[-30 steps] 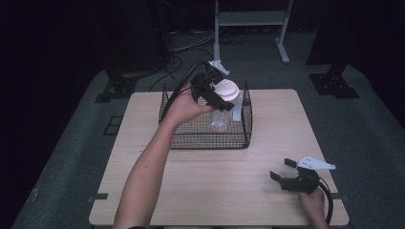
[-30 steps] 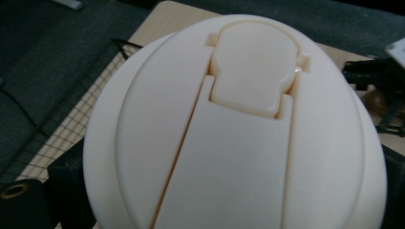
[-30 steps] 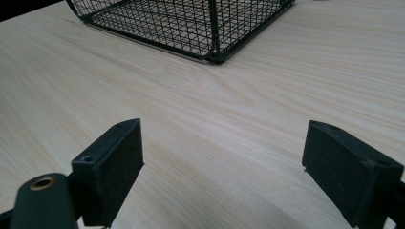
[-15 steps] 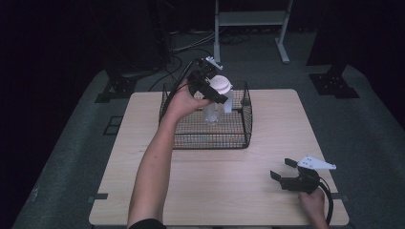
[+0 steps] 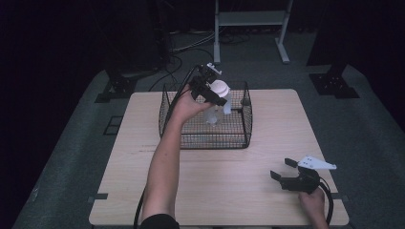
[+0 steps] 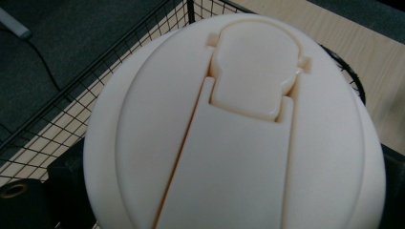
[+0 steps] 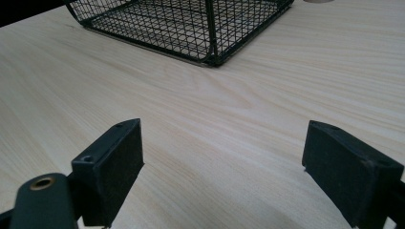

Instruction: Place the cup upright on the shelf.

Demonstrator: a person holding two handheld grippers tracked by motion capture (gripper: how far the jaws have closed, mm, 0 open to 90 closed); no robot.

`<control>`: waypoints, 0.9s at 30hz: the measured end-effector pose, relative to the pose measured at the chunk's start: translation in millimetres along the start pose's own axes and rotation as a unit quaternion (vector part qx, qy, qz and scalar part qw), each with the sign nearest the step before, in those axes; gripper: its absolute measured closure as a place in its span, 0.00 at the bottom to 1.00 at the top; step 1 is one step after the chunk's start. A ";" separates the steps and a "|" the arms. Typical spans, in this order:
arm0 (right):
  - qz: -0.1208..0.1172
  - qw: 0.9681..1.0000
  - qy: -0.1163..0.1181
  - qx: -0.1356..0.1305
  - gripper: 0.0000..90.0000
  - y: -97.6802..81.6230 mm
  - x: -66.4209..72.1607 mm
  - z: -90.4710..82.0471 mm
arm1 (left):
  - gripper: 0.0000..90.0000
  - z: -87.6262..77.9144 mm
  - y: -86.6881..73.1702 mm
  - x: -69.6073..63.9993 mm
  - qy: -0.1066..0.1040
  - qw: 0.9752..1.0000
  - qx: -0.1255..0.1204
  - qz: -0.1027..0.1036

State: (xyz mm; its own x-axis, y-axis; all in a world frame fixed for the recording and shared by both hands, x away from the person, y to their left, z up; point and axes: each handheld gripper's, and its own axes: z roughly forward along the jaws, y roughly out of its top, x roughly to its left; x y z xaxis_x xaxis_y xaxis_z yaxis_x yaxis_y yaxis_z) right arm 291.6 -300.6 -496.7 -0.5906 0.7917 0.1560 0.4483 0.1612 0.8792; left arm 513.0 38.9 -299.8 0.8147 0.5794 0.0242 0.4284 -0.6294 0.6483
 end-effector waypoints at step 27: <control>0.004 1.000 0.007 -0.006 0.14 0.0 -2.5 -1.0 | 0.05 39.8 -26.7 8.4 -0.008 1.000 0.011 -0.026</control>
State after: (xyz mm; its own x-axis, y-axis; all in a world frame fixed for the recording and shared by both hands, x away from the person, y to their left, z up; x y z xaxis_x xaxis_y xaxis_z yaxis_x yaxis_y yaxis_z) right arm 292.4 -303.2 -496.6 -0.5963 0.7849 0.1683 0.4446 0.1484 0.8833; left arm 524.0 39.9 -347.2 0.7969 0.6037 -0.0205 0.4787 -0.6104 0.6311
